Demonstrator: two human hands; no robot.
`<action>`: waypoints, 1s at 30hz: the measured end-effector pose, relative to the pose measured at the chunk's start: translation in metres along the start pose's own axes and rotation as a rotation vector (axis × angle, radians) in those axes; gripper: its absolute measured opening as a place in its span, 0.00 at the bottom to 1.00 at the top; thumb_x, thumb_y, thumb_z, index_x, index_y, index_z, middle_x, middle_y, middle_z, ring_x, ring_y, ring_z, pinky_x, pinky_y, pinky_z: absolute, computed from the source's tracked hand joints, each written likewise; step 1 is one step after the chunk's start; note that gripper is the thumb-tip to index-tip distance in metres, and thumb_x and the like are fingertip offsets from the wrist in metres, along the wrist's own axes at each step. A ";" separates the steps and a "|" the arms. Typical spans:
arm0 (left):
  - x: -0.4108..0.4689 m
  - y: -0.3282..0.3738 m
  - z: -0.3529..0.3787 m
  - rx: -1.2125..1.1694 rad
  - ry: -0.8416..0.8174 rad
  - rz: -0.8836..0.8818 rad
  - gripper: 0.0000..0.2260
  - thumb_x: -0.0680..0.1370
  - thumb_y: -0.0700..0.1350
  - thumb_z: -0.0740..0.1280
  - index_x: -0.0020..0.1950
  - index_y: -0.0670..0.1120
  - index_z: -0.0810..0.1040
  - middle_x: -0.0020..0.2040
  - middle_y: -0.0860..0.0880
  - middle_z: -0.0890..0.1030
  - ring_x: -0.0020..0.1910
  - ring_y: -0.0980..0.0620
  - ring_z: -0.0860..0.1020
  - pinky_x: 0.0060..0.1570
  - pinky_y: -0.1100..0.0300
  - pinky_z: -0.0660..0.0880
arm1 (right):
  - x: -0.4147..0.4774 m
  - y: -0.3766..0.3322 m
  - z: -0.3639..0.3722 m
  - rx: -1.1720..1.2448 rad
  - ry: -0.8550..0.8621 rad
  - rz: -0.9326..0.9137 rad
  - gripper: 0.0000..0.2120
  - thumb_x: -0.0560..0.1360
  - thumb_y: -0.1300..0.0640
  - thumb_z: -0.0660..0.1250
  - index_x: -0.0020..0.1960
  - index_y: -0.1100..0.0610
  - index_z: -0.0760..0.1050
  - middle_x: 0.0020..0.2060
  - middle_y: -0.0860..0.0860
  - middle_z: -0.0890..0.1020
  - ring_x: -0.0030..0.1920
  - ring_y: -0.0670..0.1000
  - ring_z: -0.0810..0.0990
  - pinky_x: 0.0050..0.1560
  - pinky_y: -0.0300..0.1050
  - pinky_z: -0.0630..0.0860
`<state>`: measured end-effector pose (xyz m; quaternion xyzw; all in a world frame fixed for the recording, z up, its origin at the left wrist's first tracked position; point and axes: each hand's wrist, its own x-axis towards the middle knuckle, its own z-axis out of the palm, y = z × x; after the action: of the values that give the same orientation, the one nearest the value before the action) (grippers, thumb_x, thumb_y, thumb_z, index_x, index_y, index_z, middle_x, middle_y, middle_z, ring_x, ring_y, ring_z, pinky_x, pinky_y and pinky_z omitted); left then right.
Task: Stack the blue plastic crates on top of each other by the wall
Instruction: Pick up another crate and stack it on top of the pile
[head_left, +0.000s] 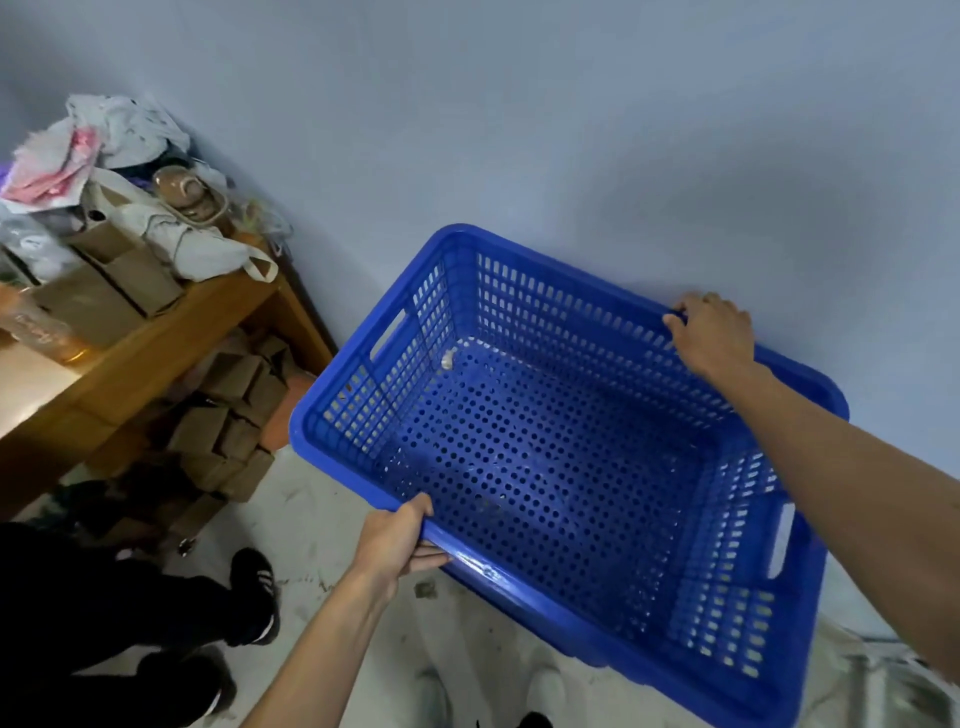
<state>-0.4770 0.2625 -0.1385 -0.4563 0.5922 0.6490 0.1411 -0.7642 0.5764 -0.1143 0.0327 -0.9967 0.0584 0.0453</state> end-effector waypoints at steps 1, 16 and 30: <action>0.002 0.002 -0.001 0.009 -0.004 -0.005 0.11 0.74 0.42 0.65 0.50 0.36 0.81 0.40 0.39 0.87 0.38 0.43 0.87 0.41 0.52 0.85 | 0.002 0.001 0.000 -0.001 -0.005 -0.008 0.17 0.82 0.48 0.58 0.60 0.60 0.76 0.56 0.62 0.78 0.54 0.64 0.76 0.57 0.58 0.71; 0.005 0.018 -0.012 0.027 -0.006 0.023 0.11 0.76 0.42 0.63 0.47 0.36 0.81 0.38 0.38 0.87 0.36 0.43 0.87 0.36 0.55 0.85 | 0.016 -0.010 0.001 -0.027 0.099 -0.048 0.15 0.82 0.49 0.59 0.56 0.60 0.77 0.51 0.62 0.79 0.50 0.64 0.77 0.54 0.59 0.70; 0.005 0.019 0.002 0.073 -0.023 0.066 0.16 0.78 0.44 0.61 0.42 0.35 0.84 0.36 0.37 0.86 0.35 0.41 0.86 0.35 0.55 0.84 | 0.023 0.005 0.008 0.010 0.100 -0.001 0.14 0.80 0.48 0.61 0.53 0.57 0.79 0.54 0.60 0.80 0.56 0.63 0.76 0.57 0.59 0.72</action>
<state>-0.4942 0.2582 -0.1301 -0.4234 0.6285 0.6366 0.1428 -0.7885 0.5785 -0.1203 0.0305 -0.9929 0.0648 0.0948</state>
